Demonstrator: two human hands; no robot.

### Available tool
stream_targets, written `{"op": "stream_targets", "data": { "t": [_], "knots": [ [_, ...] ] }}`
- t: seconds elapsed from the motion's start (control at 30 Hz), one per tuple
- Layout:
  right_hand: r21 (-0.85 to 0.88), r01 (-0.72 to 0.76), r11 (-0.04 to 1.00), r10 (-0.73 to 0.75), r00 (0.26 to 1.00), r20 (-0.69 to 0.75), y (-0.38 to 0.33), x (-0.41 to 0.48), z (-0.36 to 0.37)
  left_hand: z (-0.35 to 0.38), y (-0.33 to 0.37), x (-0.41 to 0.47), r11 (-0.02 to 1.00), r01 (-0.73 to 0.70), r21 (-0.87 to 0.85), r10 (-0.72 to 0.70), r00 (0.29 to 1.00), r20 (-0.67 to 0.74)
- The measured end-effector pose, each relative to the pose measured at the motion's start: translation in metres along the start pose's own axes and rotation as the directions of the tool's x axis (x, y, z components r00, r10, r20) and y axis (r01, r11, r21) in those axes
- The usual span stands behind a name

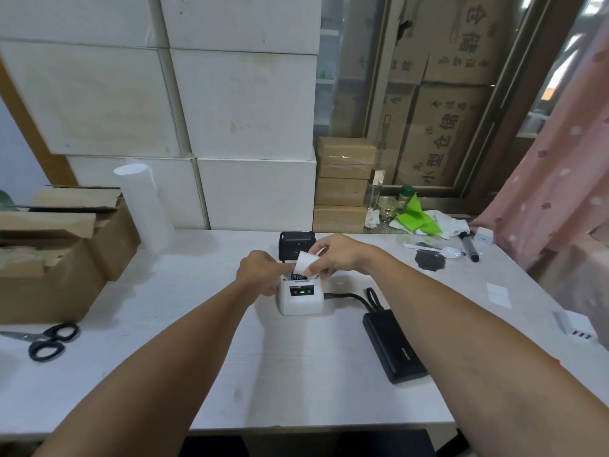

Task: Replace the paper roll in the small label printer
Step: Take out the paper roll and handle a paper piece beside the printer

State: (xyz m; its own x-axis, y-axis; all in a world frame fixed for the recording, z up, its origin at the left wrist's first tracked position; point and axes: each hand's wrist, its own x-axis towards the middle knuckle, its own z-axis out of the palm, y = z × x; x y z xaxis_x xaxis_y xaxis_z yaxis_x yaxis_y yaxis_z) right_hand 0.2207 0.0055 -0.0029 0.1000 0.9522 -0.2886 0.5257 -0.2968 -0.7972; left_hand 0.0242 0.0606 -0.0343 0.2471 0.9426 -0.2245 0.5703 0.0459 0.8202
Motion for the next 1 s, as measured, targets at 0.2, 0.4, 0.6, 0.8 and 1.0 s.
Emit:
{"op": "stream_targets", "data": {
  "t": [0.2,0.4,0.6,0.8,1.0],
  "knots": [
    [0.156,-0.051,0.986,0.045,0.998,0.04,0.016,0.004,-0.005,0.002,0.003,-0.002,0.997,0.07,-0.043,-0.066,0.994,0.087],
    [0.22,-0.039,0.975,0.037,0.999,0.014,0.016,0.004,-0.008,0.003,0.002,0.0,0.991,0.106,-0.076,-0.096,0.988,0.123],
    [0.225,-0.014,0.974,0.026,0.998,-0.052,0.016,0.0,-0.007,0.016,0.01,-0.004,0.999,0.035,0.017,-0.035,0.999,0.012],
    [0.202,-0.003,0.979,0.016,0.998,-0.063,0.022,0.0,-0.005,0.024,0.015,-0.005,0.986,-0.03,0.162,0.047,0.993,-0.105],
    [0.128,0.002,0.992,0.002,0.999,-0.035,0.016,0.005,-0.008,0.025,0.017,-0.007,0.972,-0.041,0.233,0.072,0.99,-0.125]
  ]
}}
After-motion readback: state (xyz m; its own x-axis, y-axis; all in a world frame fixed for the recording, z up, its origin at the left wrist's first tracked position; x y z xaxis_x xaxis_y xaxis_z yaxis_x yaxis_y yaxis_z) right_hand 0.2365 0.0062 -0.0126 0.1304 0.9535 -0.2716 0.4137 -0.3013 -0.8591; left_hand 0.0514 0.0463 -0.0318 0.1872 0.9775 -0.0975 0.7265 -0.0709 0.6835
